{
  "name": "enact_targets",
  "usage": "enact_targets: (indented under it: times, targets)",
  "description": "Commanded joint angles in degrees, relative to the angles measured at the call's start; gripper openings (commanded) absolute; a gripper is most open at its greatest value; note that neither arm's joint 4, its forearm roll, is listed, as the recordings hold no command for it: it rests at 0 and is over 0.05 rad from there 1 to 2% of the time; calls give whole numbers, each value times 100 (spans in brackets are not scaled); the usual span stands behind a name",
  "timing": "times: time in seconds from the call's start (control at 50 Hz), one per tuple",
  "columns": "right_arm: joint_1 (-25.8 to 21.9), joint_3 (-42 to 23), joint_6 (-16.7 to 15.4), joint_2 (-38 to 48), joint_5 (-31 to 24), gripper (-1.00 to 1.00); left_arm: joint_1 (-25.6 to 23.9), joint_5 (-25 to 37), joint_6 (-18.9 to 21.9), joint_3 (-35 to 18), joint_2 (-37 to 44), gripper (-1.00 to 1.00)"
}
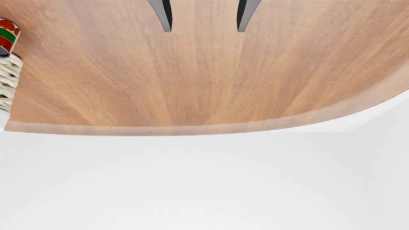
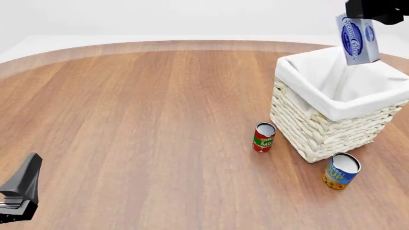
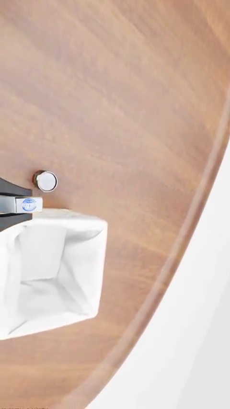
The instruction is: Pick up the alphabet soup and the cream cheese box, and put them in the basket.
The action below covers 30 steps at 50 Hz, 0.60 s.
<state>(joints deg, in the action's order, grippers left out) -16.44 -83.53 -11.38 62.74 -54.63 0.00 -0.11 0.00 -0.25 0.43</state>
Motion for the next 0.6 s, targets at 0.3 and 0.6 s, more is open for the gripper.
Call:
enact_targets:
  times: [0.3, 0.6]
  targets:
    - [550, 235, -79, 159, 314, -100, 0, 0, 0, 0, 0, 100]
    - [846, 520, -193, 422, 630, -100, 0, 0, 0, 0, 0, 100]
